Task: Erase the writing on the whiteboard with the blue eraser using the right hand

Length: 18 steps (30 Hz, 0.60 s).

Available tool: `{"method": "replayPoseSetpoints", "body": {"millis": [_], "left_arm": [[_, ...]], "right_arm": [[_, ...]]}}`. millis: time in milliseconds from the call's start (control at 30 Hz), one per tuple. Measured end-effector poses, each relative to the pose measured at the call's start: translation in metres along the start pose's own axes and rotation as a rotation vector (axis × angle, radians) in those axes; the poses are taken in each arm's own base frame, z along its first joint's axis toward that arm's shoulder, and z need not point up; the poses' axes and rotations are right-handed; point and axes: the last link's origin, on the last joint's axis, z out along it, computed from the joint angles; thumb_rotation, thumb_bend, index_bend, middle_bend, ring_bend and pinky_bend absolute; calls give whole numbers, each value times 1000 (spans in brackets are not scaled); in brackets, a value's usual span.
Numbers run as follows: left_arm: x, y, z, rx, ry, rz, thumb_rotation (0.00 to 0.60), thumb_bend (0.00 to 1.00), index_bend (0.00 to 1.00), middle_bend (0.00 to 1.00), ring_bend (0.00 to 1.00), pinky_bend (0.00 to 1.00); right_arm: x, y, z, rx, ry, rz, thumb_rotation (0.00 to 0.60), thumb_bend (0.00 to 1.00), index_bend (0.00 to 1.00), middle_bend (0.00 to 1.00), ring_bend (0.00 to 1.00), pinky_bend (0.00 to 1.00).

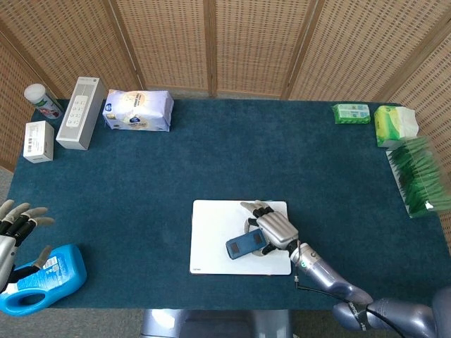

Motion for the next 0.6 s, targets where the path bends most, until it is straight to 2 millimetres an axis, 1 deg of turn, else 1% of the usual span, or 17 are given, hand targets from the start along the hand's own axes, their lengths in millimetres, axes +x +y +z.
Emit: {"method": "replayPoseSetpoints", "body": {"millis": [133,200,367,600], "left_arm": [[-1,0,-1,1,-3,-2,600,428,320,258,156,0],[-1,0,-1,-1,-3,-1,600,428,320,258,157,0],[1,1,-1,-1,4,4,600,427,320,258,156,0],[1,4,0,-12,5,3,600,428,320,258,156,0]], "right_arm": [[-11,-7,5,10,-30,0,600,159,777,27,0,0],[-15,-7,6,7,-42,-4,600,160,778,27,0,0],[-19,4,4,-27,-52,-6,600,159,778,27,0,0],[-13,18,-4,-61,-38,-12,600,161,778,27,0,0]]}}
